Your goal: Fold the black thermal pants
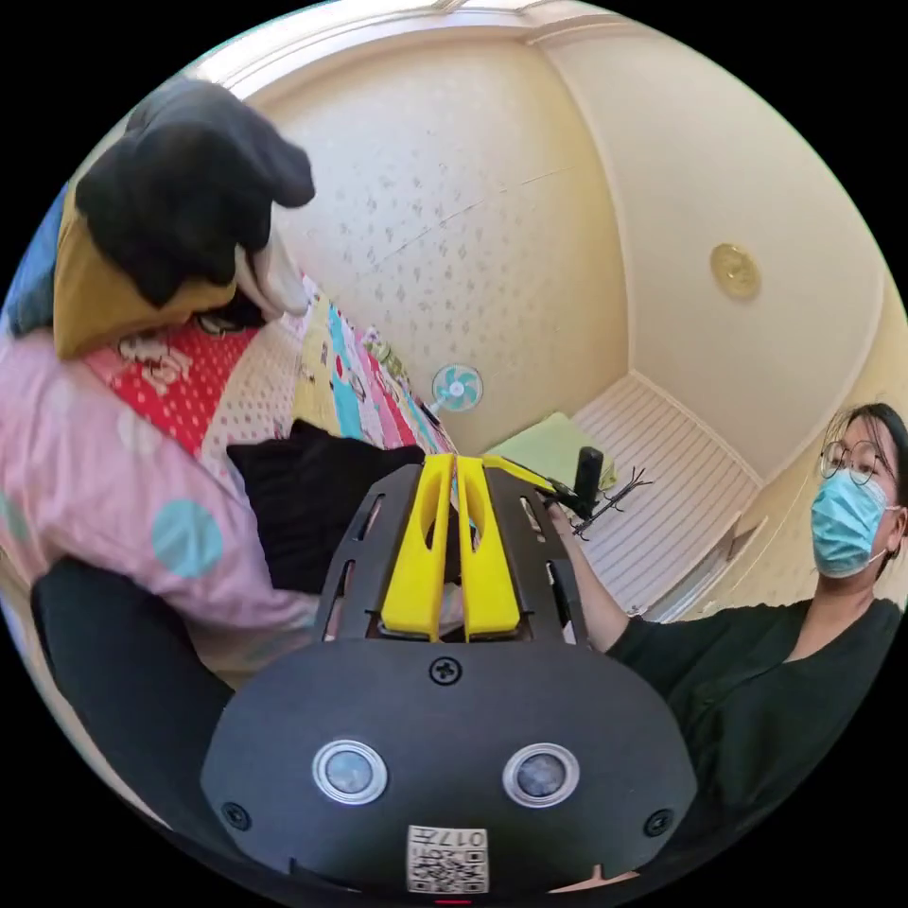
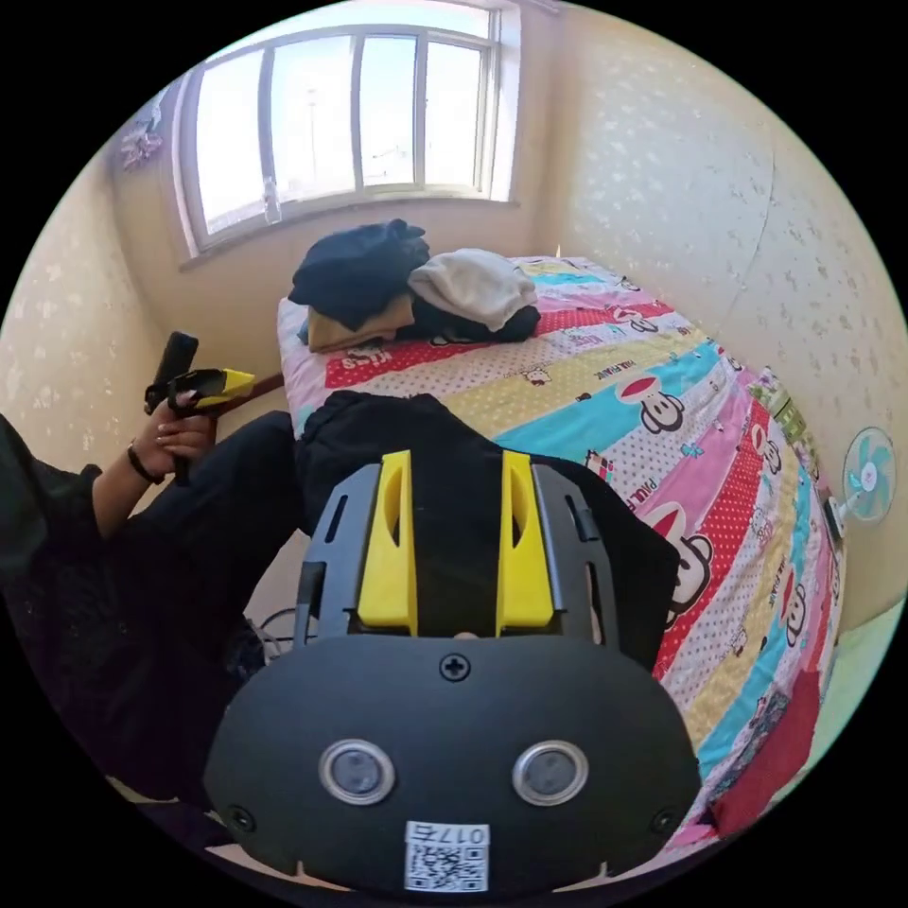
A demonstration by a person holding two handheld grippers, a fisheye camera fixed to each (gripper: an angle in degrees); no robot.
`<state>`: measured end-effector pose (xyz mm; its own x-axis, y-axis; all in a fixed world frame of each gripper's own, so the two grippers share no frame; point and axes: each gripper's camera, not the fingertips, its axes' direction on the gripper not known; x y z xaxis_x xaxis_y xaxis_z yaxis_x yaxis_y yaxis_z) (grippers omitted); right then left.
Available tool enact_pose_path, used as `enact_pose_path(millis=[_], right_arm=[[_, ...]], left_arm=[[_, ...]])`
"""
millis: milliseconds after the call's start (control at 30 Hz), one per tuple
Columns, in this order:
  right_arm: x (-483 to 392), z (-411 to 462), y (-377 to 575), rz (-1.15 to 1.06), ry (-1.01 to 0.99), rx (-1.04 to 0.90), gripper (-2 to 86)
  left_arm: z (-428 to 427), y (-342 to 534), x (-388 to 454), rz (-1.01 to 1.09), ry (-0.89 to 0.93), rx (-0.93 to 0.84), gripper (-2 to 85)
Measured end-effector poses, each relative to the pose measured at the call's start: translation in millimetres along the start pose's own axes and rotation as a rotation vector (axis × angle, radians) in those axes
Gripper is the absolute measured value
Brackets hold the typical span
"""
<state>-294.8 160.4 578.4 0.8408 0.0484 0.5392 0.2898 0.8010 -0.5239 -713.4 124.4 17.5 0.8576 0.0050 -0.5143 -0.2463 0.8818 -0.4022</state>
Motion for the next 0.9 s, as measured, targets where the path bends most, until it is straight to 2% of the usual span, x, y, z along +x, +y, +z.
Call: enact_pose_path(millis=[100, 200, 267, 333, 400, 467, 533, 633, 767, 900], right_arm=[[15, 43, -30, -0.079, 0.017, -0.104, 13.8], [43, 91, -47, -0.11, 0.108, -0.329, 13.9], [59, 126, -37, -0.135, 0.079, -0.53, 13.6], [63, 129, -24, -0.128, 0.088, -0.56, 11.9], [58, 112, -8, -0.128, 0.088, -0.495, 6.0], [38, 72, 27, -0.141, 0.152, -0.34, 4.5], [22, 38, 59, -0.134, 0.126, -0.246, 4.0], [9, -16, 121, -0.104, -0.077, -0.066, 3.6], [7, -59, 193, 0.022, -0.367, 0.111, 3.4], [-2, -62, 225, 0.096, -0.459, 0.145, 3.3]], left_arm=[[25, 16, -9, -0.123, -0.057, -0.064, 3.9], [53, 22, -16, -0.196, -0.055, -0.152, 7.8], [64, 20, -20, -0.225, -0.033, -0.184, 9.5], [67, 15, -22, -0.243, -0.042, -0.164, 10.6], [62, 9, -23, -0.265, -0.053, -0.121, 11.8], [57, 4, -25, -0.301, -0.049, -0.08, 13.5], [55, -1, -28, -0.353, -0.05, -0.035, 15.3], [54, -3, -28, -0.418, -0.062, 0.057, 16.5], [69, -7, -27, -0.427, -0.087, 0.068, 17.9], [86, -4, -17, -0.428, -0.116, 0.07, 20.4]])
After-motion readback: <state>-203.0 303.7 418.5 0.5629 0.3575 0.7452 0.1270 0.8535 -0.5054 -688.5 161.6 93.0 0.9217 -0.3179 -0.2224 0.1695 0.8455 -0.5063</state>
